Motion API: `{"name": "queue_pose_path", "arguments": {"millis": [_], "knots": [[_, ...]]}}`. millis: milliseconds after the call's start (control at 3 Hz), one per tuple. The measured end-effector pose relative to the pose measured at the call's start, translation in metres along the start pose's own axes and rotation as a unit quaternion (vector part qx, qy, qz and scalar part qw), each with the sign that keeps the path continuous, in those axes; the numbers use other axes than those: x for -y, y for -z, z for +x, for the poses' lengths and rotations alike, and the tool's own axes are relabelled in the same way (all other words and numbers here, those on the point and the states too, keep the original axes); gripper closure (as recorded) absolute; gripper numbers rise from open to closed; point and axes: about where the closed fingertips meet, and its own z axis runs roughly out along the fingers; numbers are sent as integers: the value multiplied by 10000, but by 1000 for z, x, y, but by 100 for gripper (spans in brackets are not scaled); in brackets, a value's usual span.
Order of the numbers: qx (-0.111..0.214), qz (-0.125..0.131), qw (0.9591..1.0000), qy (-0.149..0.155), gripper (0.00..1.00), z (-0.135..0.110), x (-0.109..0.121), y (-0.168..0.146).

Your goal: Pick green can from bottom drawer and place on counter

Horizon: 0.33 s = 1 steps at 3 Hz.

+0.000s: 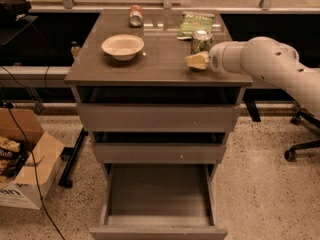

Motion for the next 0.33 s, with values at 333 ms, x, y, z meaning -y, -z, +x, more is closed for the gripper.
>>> {"name": "queue_pose_path", "arguments": {"millis": [333], "knots": [[-2, -6, 10000, 1, 0, 0, -1, -1]]}}
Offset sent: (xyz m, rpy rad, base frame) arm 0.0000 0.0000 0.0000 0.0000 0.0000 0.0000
